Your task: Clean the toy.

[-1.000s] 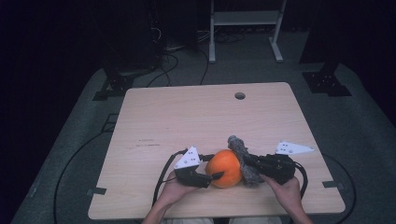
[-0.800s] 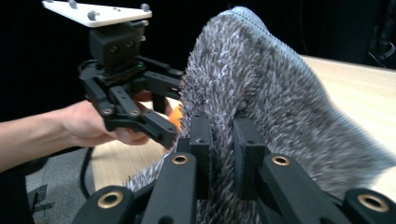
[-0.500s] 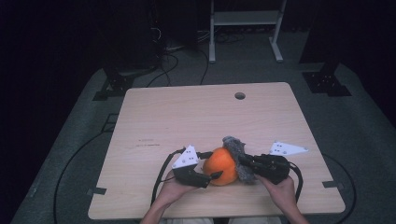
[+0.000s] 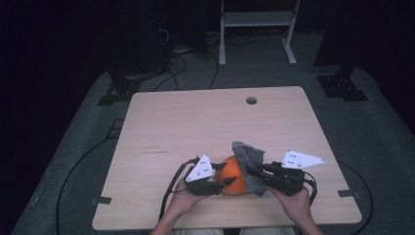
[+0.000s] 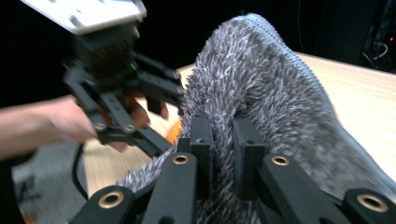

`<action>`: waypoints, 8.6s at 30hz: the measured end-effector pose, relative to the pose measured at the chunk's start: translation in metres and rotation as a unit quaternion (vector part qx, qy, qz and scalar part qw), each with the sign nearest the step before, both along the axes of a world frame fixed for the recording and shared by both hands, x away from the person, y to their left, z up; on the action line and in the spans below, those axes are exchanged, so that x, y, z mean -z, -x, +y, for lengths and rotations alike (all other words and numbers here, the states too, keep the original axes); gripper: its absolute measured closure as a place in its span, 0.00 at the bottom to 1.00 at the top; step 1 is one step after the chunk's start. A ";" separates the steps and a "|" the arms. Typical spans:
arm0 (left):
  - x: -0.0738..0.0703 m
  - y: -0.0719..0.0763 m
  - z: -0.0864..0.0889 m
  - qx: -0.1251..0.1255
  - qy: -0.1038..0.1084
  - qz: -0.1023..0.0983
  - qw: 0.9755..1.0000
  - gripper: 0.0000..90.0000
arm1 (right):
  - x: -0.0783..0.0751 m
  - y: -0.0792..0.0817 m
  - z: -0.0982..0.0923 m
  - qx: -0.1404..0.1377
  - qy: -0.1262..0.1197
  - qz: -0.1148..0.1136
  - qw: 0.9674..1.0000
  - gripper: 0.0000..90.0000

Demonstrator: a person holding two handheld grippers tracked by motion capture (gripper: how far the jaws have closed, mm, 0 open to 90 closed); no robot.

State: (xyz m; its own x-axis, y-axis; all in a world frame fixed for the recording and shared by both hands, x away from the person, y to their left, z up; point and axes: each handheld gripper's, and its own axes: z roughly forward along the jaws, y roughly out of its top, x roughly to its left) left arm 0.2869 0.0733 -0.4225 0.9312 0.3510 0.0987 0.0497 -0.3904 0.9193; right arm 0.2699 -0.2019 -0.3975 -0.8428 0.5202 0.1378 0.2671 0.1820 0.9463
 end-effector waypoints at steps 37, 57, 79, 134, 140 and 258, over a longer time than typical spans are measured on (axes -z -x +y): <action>0.008 0.004 -0.012 0.011 -0.016 -0.001 1.000 0.47 | -0.001 0.006 -0.003 -0.014 0.002 -0.017 1.000 0.89; 0.011 0.016 -0.016 0.041 -0.041 -0.040 0.998 0.50 | 0.001 -0.008 -0.017 0.006 0.020 0.019 1.000 0.89; 0.012 0.018 -0.019 0.034 -0.058 -0.067 0.995 0.35 | 0.005 -0.008 -0.020 -0.010 0.010 0.032 0.999 0.89; 0.020 -0.017 -0.008 -0.027 0.005 0.091 0.995 0.05 | 0.010 -0.009 -0.016 0.005 0.020 0.028 0.999 0.89; 0.020 -0.012 -0.007 -0.029 0.012 0.065 0.997 0.37 | 0.022 -0.020 -0.038 0.049 0.009 0.065 0.997 0.89; 0.015 -0.014 -0.001 0.018 0.002 0.085 0.996 0.17 | 0.027 -0.020 -0.029 0.037 0.007 0.088 0.995 0.89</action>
